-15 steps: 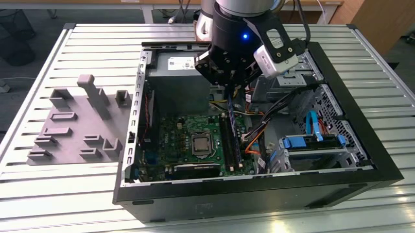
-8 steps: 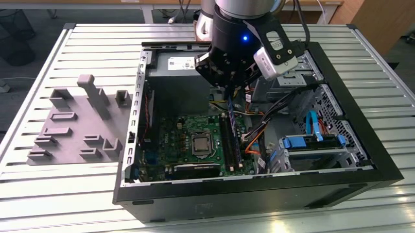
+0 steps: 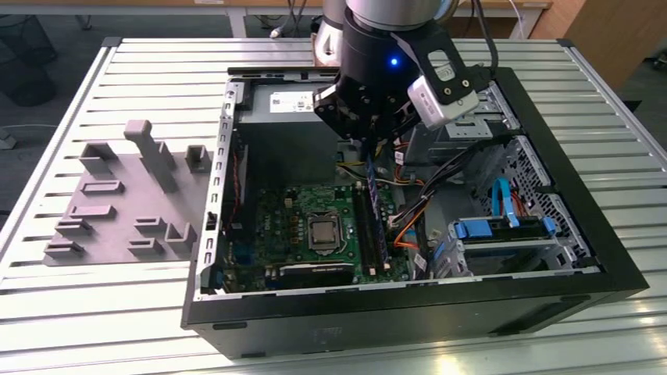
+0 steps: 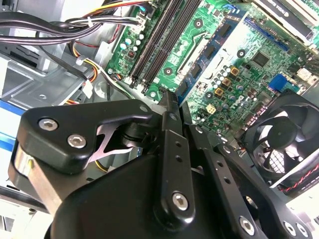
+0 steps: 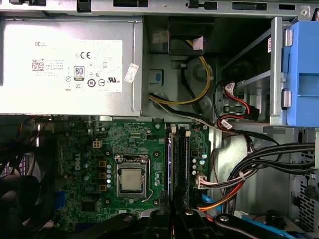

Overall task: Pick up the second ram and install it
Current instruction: 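Insert the second ram into the second slot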

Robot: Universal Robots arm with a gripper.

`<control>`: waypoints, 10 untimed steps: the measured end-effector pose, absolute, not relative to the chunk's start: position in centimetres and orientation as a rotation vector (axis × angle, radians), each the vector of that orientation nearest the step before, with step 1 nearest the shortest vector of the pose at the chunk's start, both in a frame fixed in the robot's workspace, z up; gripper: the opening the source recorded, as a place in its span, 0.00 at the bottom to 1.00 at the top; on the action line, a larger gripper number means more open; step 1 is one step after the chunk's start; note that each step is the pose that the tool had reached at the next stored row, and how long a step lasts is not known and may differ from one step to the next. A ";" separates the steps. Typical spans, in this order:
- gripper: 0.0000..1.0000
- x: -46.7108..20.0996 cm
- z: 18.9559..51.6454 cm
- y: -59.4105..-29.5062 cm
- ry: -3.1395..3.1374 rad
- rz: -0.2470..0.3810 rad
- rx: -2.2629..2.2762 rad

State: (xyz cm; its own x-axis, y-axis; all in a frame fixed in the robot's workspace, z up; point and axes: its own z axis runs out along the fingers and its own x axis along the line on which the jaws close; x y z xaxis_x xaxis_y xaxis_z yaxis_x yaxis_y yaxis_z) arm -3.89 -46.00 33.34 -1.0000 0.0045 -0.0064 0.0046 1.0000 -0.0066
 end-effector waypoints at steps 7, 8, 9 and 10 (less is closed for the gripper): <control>0.14 -3.3 32.0 -46.0 3.137 -0.010 -0.052; 0.14 -3.3 32.0 -46.0 3.137 -0.011 -0.052; 0.14 -3.3 32.0 -46.0 3.137 -0.011 -0.052; 0.14 -3.3 32.0 -46.0 3.137 -0.011 -0.052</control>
State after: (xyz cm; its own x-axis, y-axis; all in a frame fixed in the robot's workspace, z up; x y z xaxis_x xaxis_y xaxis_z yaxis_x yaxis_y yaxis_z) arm -3.32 -46.00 32.04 -0.9994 -0.0331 -0.0045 -0.0330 0.9994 -0.0069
